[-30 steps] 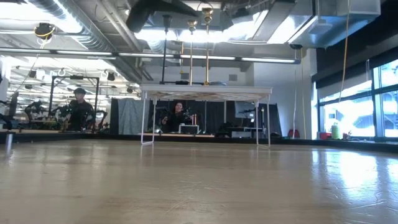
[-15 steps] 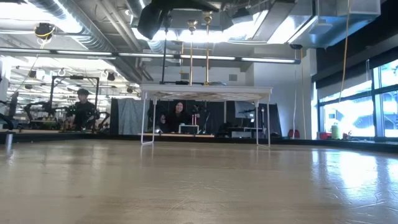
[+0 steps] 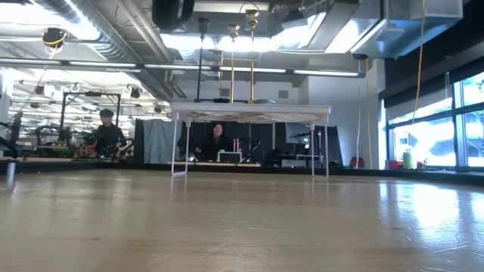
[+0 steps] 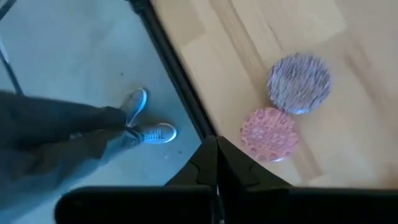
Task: Pick & Place candle stick holders
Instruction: Put the red patterned scented candle on the shelf
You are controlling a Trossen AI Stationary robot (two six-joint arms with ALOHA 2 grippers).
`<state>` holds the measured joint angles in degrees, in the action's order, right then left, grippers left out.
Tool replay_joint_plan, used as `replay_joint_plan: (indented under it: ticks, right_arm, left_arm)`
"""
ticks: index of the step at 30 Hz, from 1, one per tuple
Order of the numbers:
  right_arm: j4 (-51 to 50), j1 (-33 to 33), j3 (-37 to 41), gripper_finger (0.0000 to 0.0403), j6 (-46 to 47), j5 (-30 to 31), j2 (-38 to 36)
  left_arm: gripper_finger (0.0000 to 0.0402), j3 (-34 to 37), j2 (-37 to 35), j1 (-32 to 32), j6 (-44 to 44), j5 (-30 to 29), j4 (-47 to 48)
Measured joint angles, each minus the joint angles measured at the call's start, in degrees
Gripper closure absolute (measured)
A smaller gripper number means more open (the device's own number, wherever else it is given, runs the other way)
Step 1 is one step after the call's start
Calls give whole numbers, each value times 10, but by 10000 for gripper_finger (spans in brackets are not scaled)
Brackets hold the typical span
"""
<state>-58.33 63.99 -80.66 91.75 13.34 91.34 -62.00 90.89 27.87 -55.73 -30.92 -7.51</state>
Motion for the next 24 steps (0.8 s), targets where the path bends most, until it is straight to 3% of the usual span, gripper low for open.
replay_joint_plan:
  ticks: [6,18,24]
  right_arm:
    - [33,-3,0,366,61,-54,55]
    - [-16,-42,0,174,100,-81,110]
    - [-69,-109,0,111,127,-103,111]
  left_arm:
    - [288,0,0,37,59,0,5]
    - [288,0,0,101,59,-82,17]
    - [288,0,0,110,59,-101,17]
